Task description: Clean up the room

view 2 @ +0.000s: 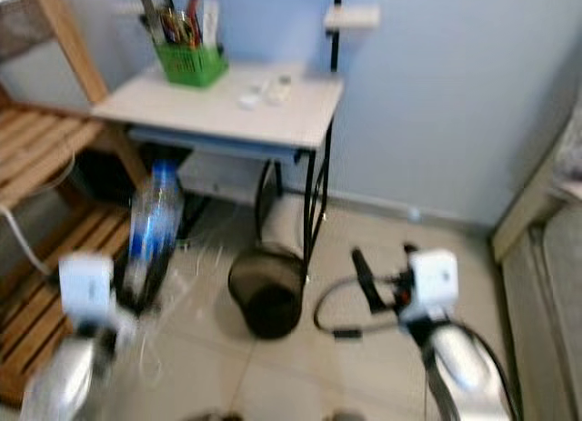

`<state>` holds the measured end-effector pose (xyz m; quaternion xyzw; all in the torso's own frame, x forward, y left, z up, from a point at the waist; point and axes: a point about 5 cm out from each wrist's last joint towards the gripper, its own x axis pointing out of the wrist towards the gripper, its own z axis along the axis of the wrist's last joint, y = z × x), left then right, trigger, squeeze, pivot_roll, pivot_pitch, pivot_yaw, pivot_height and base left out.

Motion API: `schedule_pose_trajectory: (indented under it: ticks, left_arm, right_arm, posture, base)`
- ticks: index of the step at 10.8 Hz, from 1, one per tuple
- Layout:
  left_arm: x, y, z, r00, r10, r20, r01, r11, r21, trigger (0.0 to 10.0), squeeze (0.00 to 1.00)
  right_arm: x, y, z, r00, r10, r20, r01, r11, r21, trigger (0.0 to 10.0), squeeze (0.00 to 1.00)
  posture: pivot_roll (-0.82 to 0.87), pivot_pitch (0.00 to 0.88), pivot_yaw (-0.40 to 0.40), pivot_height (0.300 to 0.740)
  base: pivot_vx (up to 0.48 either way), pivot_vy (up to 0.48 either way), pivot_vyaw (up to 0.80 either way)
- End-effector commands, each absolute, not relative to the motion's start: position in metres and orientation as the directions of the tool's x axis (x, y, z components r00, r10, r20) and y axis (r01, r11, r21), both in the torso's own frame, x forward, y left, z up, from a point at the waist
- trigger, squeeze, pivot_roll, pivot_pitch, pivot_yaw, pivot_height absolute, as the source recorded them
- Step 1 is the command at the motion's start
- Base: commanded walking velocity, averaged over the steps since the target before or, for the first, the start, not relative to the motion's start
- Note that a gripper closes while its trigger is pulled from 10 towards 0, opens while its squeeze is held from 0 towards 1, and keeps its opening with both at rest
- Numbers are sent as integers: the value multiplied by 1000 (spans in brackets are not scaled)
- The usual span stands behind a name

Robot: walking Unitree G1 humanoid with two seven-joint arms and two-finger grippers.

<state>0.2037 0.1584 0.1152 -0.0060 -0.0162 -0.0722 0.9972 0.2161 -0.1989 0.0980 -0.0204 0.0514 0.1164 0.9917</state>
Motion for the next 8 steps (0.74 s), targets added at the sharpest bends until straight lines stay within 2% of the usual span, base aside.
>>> schedule_pose_trajectory:
  ticks: [1, 2, 7, 8]
  left_arm:
    - [207, 155, 121, 986, -159, 57, 160, 987, -7, 10000, 0]
    - [211, 151, 123, 982, -181, 55, 181, 983, -2, 10000, 0]
    - [231, 154, 118, 971, -238, -13, 238, 971, 34, 10000, 0]
    - [234, 154, 117, 969, -247, -21, 247, 968, 36, 10000, 0]
  right_arm:
    - [223, -191, 98, 965, 244, -99, -246, 969, -6, 10000, 0]
    - [229, -182, 98, 962, 258, -90, -258, 966, 5, 10000, 0]
    - [241, -170, 88, 955, 277, -103, -277, 961, 20, 10000, 0]
    - [243, -167, 86, 950, 291, -119, -291, 957, 12, 10000, 0]
  posture:
    - [-142, 0, 111, 740]
    - [-141, 0, 110, 740]
    - [-125, 0, 119, 740]
    - [-126, 0, 122, 740]
  base:
    - [442, 0, 0]
    - [446, 0, 0]
    - [446, 0, 0]
    - [450, 0, -431]
